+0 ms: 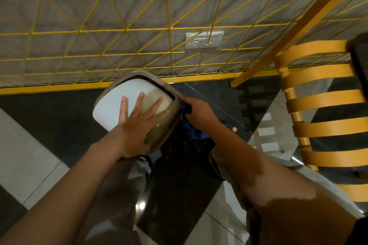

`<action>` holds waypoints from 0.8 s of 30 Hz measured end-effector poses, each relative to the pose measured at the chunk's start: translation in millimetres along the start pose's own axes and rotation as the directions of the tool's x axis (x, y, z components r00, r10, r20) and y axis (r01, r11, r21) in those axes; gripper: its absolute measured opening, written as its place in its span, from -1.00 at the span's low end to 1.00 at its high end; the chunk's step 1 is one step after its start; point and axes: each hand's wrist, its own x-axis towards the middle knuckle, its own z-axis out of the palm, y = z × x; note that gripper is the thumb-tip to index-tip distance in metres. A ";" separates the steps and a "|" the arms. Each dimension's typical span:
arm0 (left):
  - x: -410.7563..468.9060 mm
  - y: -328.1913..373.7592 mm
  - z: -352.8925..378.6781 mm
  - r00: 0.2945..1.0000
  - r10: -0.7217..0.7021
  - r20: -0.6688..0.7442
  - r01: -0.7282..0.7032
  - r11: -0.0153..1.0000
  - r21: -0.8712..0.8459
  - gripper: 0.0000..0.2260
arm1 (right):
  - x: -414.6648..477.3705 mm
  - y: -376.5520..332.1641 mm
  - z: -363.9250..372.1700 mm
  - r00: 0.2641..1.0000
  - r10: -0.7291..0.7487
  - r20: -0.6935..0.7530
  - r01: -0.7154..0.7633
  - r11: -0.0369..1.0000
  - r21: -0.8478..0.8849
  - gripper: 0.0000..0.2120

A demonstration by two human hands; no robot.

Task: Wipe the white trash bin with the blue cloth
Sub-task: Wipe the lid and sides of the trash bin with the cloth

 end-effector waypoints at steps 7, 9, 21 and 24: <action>-22.4 -11.5 -8.0 0.989 -0.082 0.126 0.103 0.980 -0.169 -0.31 | -40.8 6.1 35.9 0.948 0.262 -0.181 -0.169 0.897 0.408 -0.56; -21.7 -8.6 -7.1 0.986 -0.099 0.134 0.117 0.984 -0.135 -0.30 | -43.4 9.5 38.6 0.927 0.334 -0.172 -0.220 0.854 0.471 -0.59; 13.2 36.9 20.9 0.953 -0.235 -0.193 0.257 0.961 0.102 -0.29 | -32.0 -9.0 41.7 0.927 0.228 -0.299 -0.099 0.915 0.392 -0.80; 12.3 35.3 26.8 0.941 -0.218 -0.260 0.256 0.959 0.124 -0.31 | -18.6 -8.1 34.1 0.923 0.228 -0.310 -0.114 0.931 0.346 -0.89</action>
